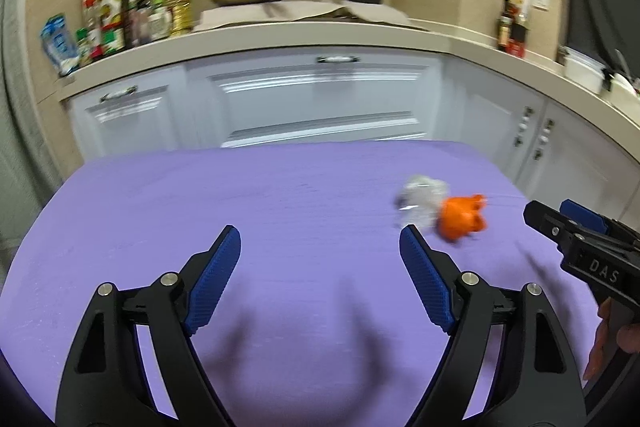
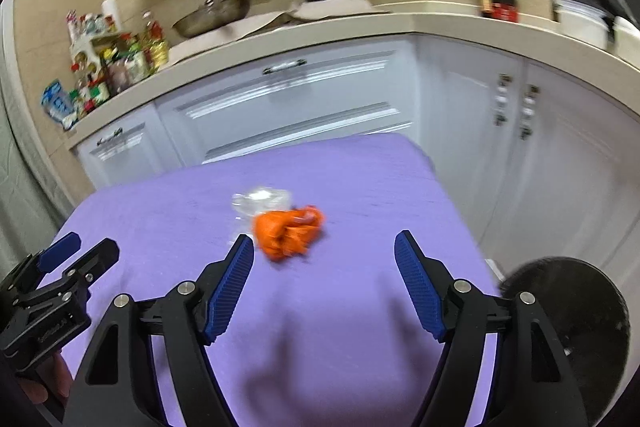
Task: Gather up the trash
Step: 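Move both tools back over the table toward the bags, then grasp the orange bag with the right tool while the left tool grasps the clear bag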
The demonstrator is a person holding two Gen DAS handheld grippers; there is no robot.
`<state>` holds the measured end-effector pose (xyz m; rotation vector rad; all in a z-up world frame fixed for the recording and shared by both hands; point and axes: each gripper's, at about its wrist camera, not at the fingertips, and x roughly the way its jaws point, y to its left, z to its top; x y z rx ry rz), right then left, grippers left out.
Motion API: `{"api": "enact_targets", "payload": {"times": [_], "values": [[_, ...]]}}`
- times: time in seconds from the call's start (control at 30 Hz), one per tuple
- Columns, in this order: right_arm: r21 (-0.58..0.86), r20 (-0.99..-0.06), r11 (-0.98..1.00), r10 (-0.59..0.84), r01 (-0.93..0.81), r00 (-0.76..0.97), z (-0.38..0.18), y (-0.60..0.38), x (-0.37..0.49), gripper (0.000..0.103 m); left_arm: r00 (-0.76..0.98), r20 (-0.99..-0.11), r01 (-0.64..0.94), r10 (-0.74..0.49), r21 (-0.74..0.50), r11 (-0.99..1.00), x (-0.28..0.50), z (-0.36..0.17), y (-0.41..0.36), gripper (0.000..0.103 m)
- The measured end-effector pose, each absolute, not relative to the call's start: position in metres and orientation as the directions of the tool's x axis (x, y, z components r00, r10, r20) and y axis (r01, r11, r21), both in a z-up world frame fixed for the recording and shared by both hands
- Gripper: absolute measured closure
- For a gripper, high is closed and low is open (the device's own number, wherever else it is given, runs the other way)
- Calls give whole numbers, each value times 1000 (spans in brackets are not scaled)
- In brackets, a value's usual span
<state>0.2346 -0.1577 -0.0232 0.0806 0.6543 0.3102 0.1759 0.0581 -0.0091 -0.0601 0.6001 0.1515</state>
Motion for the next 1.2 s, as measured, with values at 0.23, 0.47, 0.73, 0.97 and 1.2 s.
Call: {"api": "enact_targets", "payload": {"times": [0.23,0.47,0.73,0.97,1.2], "values": [[139,-638,954,291,-265,713,-37,-127,262,29,795,-589,-207,148,-33,978,175,-19,95,23],[147,-687,958,277,-245,672,-51,-121,282,29,784,-603,-215,144,-48,975,179,-27,110,23],[142,-717,951,290,-275,634,-61,-114,289,53,782,-608,-217,136,-61,974,183,-31,114,23],[125,-694,958,271,-260,667,-56,-123,284,56,782,-610,-203,127,-57,978,186,-31,107,23],[108,-665,968,239,-226,708,-47,-147,280,56,788,-609,-151,86,-56,987,197,-28,78,23]]}}
